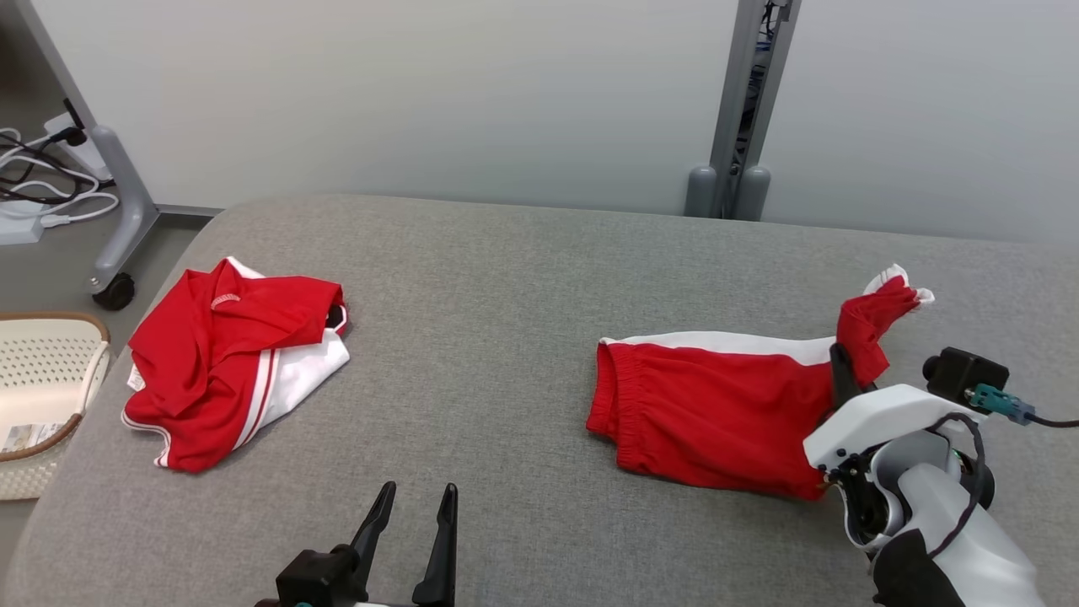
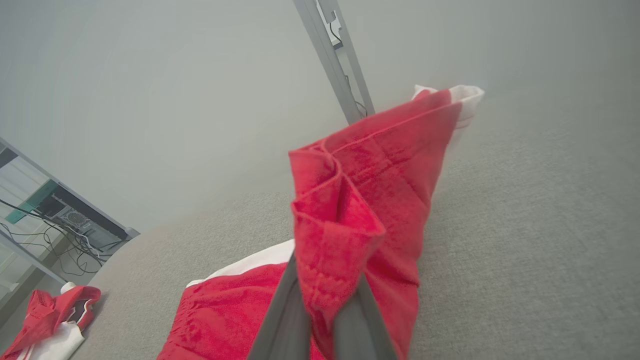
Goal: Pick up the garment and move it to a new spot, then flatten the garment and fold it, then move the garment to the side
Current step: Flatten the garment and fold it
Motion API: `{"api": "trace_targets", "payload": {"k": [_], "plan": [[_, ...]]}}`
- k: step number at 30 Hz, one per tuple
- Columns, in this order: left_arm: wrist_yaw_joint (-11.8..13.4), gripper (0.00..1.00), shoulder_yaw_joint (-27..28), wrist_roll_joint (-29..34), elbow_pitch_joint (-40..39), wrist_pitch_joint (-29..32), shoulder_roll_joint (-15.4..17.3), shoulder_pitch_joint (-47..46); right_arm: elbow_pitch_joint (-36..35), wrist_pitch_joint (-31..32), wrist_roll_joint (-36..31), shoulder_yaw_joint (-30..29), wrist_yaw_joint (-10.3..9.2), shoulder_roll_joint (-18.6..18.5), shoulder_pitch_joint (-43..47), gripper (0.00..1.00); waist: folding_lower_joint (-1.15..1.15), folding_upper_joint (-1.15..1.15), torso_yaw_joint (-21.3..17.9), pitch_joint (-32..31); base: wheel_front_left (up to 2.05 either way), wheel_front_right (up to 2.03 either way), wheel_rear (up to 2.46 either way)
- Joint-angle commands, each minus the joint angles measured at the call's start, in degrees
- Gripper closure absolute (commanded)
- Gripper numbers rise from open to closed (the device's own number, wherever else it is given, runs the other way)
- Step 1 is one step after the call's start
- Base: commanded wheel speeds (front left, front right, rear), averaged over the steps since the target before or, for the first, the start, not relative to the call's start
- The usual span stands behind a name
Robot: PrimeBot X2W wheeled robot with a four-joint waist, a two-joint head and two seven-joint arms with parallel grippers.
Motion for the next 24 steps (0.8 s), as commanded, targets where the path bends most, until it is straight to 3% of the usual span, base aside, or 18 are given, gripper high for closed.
{"api": "trace_targets", "payload": {"k": [1, 12, 24], "plan": [[0.4, 0.0, 0.1, -0.3, -0.1, 0.0, 0.3, 0.3, -0.4, -0.1, -0.3, 0.2, 0.01, 0.0, -0.5, 1.0, 0.0, 0.0, 0.3, 0.0, 0.0, 0.0, 0.0], [0.3, 0.0, -1.0, -1.0, 0.4, 0.0, 0.2, -0.1, -6.5, 3.6, 6.2, 11.8, 0.01, 0.1, 1.3, 1.0, 0.0, 0.0, 4.9, 0.5, 0.0, 0.0, 0.0], [0.1, 0.0, -1.2, -0.9, 0.8, 0.0, 0.2, 0.5, -8.2, 3.4, 12.3, 22.7, 0.01, 0.1, 2.8, 1.0, 0.0, 0.0, 8.4, 0.8, 0.0, 0.0, 0.0]]}}
